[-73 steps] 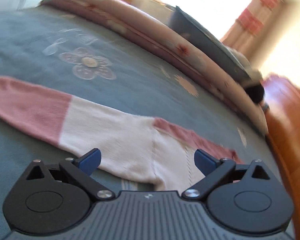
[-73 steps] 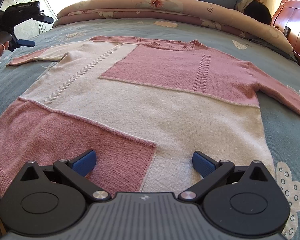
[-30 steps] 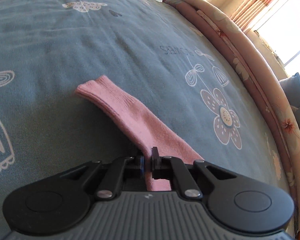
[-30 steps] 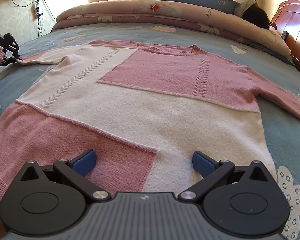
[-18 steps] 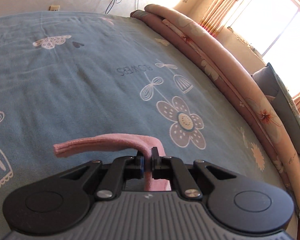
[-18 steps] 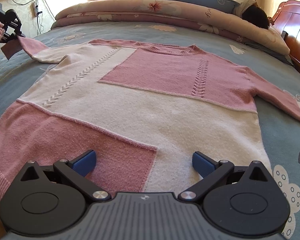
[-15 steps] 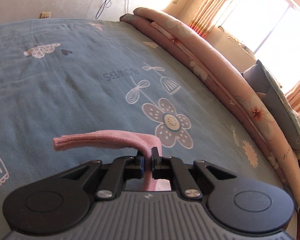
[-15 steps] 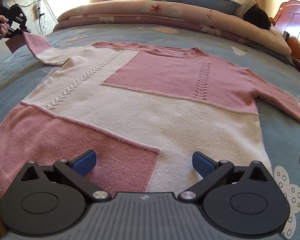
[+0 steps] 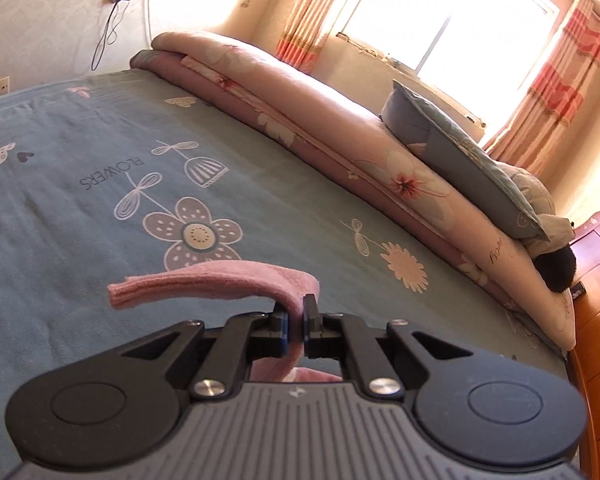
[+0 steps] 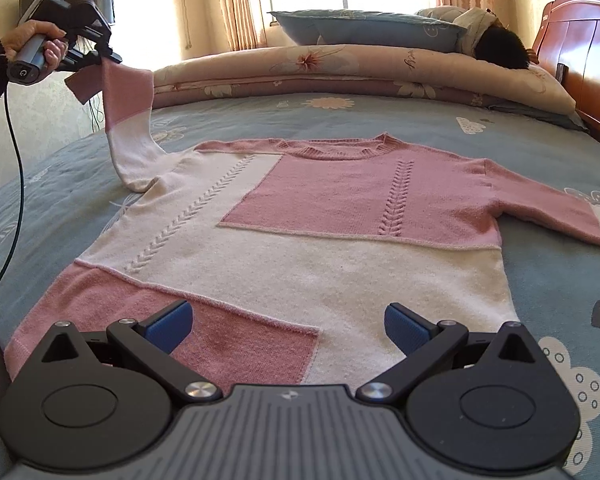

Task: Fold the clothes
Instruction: 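Lift the pink-cuffed sleeve and carry it across the sweater front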

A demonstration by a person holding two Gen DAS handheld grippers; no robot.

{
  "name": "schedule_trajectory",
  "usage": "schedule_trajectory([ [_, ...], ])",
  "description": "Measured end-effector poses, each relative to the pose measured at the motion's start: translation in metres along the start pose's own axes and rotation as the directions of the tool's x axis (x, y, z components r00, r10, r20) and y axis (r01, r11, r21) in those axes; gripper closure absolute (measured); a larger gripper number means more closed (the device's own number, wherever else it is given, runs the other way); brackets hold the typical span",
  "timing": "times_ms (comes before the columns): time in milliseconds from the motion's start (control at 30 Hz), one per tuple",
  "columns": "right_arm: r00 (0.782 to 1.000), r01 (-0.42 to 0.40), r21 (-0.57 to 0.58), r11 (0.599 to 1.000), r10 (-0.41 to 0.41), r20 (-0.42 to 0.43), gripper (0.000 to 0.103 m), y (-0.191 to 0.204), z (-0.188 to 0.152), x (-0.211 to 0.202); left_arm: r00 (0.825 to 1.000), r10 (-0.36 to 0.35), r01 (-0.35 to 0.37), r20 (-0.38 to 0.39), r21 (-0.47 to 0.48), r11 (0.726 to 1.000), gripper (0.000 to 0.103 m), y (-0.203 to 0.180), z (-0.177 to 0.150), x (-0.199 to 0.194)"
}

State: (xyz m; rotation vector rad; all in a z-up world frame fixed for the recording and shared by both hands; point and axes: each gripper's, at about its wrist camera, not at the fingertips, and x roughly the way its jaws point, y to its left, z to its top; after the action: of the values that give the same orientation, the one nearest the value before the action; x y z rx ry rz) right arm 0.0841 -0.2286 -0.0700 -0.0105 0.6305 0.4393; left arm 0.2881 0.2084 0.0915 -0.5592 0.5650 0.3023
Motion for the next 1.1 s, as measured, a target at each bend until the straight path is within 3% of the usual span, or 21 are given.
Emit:
schedule_trajectory([
  [667, 0.998, 0.004, 0.025, 1.000, -0.005, 0.058, 0.000, -0.007, 0.003, -0.018, 0.984, -0.144, 0.156, -0.109, 0.113, 0.981, 0.099, -0.129, -0.049, 0.025],
  [1100, 0.998, 0.001, 0.025, 1.000, -0.003, 0.059, 0.000, -0.006, 0.003, -0.021, 0.960, -0.187, 0.224, -0.209, 0.171, 0.959, 0.098, -0.176, -0.111, 0.059],
])
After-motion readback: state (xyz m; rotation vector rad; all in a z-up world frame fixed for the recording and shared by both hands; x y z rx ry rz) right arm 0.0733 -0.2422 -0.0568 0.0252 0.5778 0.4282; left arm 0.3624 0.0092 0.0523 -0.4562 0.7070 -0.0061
